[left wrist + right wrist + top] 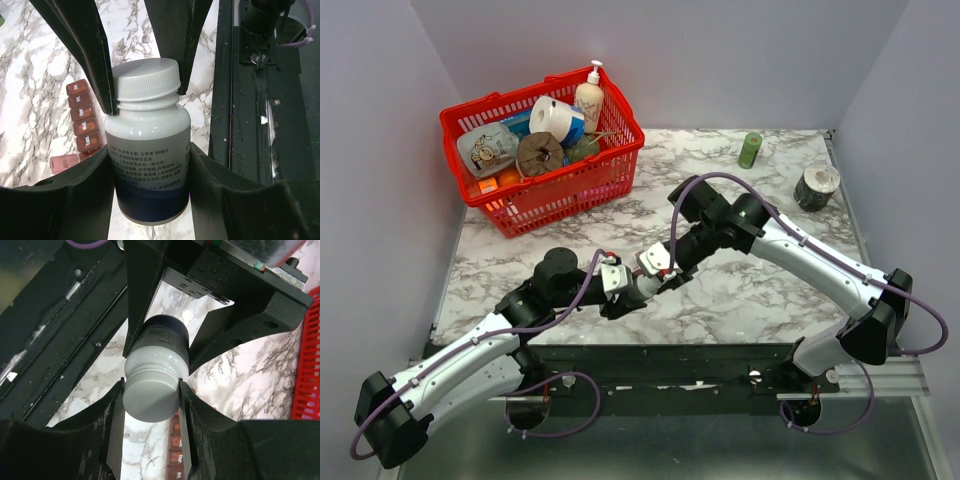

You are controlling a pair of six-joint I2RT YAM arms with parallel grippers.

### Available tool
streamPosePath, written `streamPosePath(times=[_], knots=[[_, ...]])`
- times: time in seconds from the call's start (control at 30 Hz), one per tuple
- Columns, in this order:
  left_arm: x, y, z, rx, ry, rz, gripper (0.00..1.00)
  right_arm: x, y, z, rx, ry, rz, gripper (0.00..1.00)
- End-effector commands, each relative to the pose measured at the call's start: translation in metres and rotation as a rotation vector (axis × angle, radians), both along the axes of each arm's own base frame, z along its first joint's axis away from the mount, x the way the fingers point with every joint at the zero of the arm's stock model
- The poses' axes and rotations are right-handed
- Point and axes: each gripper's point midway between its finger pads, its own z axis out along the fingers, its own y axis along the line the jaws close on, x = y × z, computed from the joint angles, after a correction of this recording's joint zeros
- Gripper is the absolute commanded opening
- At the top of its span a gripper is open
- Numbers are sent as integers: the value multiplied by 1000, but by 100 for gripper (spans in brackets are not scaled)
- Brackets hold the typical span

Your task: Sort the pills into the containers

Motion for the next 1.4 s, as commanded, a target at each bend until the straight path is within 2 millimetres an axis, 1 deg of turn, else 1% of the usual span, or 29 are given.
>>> streamPosePath(times=[0.0,0.1,0.2,0.3,0.33,0.4,0.53,0.6,0.7,0.73,0.77,0.8,0.87,0.93,0.97,1.0,1.03,1.1,1.13,1.2,1.3,1.37], knots=[[-13,-5,-5,-15,6,-82,0,-12,5,2,53,0,84,32],[-13,-7,1,-33,-1,-90,0,-13,6,7,71,4,80,32],[-16,-6,-4,-21,8,-105,0,-6,6,20,79,-44,63,33],[-18,-6,-4,-21,10,-113,0,1,4,28,78,-77,49,34],[-18,-6,-3,-23,11,-111,0,6,3,26,66,-97,35,33],[-18,-5,-2,-29,14,-107,0,7,2,27,55,-93,18,34],[-23,-5,-2,-36,22,-120,0,-4,-1,28,64,-42,30,36],[-23,-4,-4,-30,23,-121,0,-4,-2,25,50,-22,15,37],[-21,-3,-12,0,28,-111,0,-13,-3,22,53,40,22,40],[-20,-2,-13,6,27,-110,0,-20,-2,22,65,81,39,40],[-20,-2,-13,8,22,-110,0,-24,-2,18,65,100,47,40],[-19,-3,-11,7,16,-113,0,-24,-2,10,58,108,49,39],[-21,-3,-9,9,24,-121,0,-11,-1,2,37,71,-12,38],[-23,-5,-6,-2,30,-135,0,1,-3,0,31,9,-44,38],[-24,-5,-4,-8,31,-142,0,4,-3,2,33,3,-57,38],[-26,-5,-5,-8,38,-153,0,8,-4,6,34,8,-74,38],[-27,-4,-8,3,48,-150,0,7,-2,17,61,23,-68,38],[-23,-2,-11,20,37,-131,0,10,-4,28,77,33,-86,38],[-23,-1,-14,30,42,-121,0,11,-5,37,91,33,-97,38],[-22,1,-15,34,34,-113,0,13,-8,40,95,53,-108,39],[-19,3,-13,31,19,-93,0,5,-10,34,70,122,-111,39],[-14,6,-15,48,11,-60,0,10,-15,22,17,168,-175,38]])
